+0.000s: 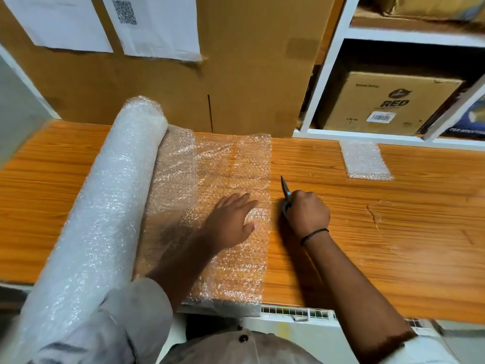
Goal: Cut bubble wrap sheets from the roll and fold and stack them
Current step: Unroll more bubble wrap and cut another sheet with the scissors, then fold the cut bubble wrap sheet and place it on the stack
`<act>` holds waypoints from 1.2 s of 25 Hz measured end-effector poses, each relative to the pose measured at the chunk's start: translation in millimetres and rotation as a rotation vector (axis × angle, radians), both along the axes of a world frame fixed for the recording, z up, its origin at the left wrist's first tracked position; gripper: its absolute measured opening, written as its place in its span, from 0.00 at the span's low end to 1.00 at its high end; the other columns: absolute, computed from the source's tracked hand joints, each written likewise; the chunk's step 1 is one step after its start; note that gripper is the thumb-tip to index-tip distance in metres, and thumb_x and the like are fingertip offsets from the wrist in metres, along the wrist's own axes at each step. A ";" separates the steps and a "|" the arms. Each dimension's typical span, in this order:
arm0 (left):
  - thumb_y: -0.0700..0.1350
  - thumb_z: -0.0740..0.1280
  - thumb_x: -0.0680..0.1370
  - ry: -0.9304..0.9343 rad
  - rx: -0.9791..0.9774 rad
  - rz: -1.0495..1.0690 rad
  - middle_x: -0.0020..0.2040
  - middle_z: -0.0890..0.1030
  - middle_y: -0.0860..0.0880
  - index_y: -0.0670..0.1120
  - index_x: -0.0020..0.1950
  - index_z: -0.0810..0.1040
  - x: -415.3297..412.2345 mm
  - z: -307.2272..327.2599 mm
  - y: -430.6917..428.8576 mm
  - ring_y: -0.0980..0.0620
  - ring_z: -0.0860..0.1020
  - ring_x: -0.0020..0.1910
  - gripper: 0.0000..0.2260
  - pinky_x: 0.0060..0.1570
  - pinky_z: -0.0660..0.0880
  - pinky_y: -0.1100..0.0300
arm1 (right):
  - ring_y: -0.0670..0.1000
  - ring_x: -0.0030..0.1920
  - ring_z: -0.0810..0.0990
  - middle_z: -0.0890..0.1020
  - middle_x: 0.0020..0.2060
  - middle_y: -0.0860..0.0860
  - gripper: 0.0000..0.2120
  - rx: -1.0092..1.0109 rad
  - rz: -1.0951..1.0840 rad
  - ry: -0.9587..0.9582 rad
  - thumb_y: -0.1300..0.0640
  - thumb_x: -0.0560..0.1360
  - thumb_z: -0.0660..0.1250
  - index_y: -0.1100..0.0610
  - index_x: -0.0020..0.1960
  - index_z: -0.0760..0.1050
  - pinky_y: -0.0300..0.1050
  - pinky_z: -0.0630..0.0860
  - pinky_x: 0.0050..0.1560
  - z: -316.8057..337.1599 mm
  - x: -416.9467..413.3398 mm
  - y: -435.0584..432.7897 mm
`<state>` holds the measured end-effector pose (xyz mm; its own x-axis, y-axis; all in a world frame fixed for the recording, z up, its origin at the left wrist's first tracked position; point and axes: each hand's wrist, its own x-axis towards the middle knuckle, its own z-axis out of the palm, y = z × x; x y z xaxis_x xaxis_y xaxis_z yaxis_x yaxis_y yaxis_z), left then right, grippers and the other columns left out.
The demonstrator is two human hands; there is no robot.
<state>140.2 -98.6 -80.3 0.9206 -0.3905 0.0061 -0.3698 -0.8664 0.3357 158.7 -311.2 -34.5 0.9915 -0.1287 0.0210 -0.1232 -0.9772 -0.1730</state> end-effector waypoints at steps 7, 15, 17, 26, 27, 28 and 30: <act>0.68 0.46 0.83 0.082 0.199 0.012 0.83 0.38 0.47 0.54 0.84 0.39 -30.6 -5.1 -21.6 0.42 0.37 0.82 0.35 0.79 0.37 0.45 | 0.63 0.55 0.83 0.82 0.54 0.58 0.12 -0.111 0.086 0.086 0.58 0.82 0.61 0.59 0.60 0.80 0.50 0.74 0.42 -2.9 -36.4 -20.9; 0.66 0.45 0.84 0.148 0.310 0.076 0.84 0.38 0.46 0.51 0.84 0.39 16.1 11.3 -42.7 0.41 0.40 0.83 0.34 0.80 0.40 0.43 | 0.59 0.51 0.76 0.77 0.49 0.55 0.09 0.074 0.551 -0.136 0.53 0.75 0.64 0.54 0.52 0.79 0.53 0.73 0.47 -31.8 -102.1 -3.3; 0.64 0.47 0.85 0.125 0.237 0.114 0.84 0.40 0.46 0.50 0.84 0.40 10.6 19.4 -43.9 0.42 0.41 0.83 0.33 0.81 0.41 0.44 | 0.57 0.58 0.75 0.77 0.55 0.53 0.12 0.085 0.638 -0.119 0.49 0.77 0.62 0.52 0.56 0.77 0.53 0.72 0.51 -41.4 -120.2 5.0; 0.49 0.64 0.83 -0.080 -0.164 0.077 0.80 0.66 0.47 0.49 0.76 0.73 -90.7 -6.0 12.3 0.43 0.58 0.81 0.21 0.80 0.50 0.46 | 0.57 0.70 0.72 0.77 0.67 0.53 0.15 0.067 0.531 -0.104 0.51 0.79 0.62 0.51 0.64 0.77 0.56 0.70 0.57 -51.2 -115.8 25.5; 0.49 0.64 0.83 -0.078 -0.188 0.065 0.79 0.68 0.47 0.49 0.75 0.74 -97.0 -11.6 17.8 0.42 0.61 0.80 0.20 0.80 0.54 0.42 | 0.57 0.71 0.72 0.77 0.67 0.52 0.15 0.089 0.517 -0.115 0.51 0.79 0.62 0.52 0.64 0.77 0.56 0.70 0.57 -51.3 -119.6 27.1; 0.50 0.64 0.82 -0.069 -0.207 0.053 0.78 0.69 0.47 0.48 0.75 0.75 -101.5 -16.4 22.1 0.42 0.61 0.79 0.21 0.79 0.56 0.40 | 0.56 0.71 0.72 0.78 0.67 0.52 0.15 0.122 0.510 -0.135 0.51 0.79 0.63 0.52 0.63 0.77 0.56 0.70 0.57 -50.8 -125.0 27.9; 0.52 0.63 0.82 -0.034 -0.229 0.034 0.79 0.66 0.49 0.49 0.76 0.73 -106.2 -23.6 28.6 0.44 0.57 0.80 0.22 0.79 0.53 0.43 | 0.54 0.72 0.71 0.79 0.66 0.50 0.15 0.184 0.524 -0.171 0.50 0.78 0.64 0.51 0.63 0.78 0.55 0.71 0.58 -51.1 -138.0 26.5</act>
